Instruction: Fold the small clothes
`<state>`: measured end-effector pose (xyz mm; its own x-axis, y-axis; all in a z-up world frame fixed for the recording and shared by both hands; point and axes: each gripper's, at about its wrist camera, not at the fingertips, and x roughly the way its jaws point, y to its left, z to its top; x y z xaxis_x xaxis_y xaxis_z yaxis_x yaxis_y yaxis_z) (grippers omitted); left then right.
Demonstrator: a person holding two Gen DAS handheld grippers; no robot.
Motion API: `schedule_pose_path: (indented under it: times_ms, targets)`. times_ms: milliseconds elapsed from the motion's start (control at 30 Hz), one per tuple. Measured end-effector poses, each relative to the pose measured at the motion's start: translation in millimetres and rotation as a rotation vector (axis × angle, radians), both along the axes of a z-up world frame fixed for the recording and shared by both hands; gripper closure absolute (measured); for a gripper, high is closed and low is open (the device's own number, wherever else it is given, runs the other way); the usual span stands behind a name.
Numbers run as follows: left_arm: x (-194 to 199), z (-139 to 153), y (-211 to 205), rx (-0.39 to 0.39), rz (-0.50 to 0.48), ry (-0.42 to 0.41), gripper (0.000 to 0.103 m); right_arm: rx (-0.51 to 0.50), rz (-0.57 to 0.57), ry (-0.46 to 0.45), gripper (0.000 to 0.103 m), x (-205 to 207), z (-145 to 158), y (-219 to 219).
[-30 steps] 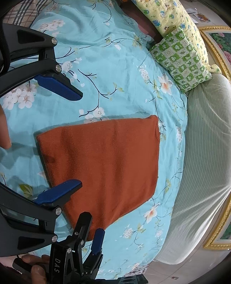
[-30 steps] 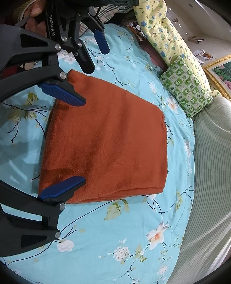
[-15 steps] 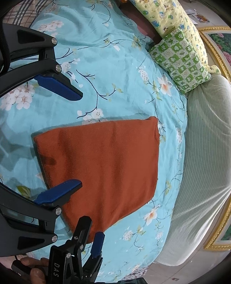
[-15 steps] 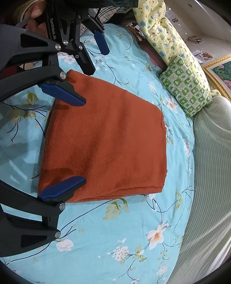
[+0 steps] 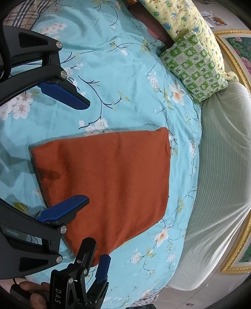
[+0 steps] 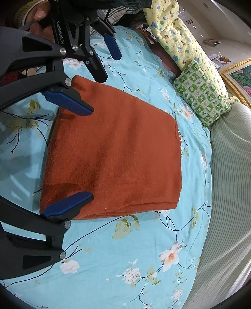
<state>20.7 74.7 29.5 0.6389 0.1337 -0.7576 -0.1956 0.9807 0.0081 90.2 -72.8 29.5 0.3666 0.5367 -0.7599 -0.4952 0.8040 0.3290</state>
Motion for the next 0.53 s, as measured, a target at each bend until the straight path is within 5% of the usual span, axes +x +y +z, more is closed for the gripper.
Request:
schedule_pose_path:
  times_ms: [533]
  targets:
    - [7.6,-1.3,6.3,-0.024,0.005,0.009,0.012,0.006,-0.001,0.000,0.022,3.8,2.6,-2.4]
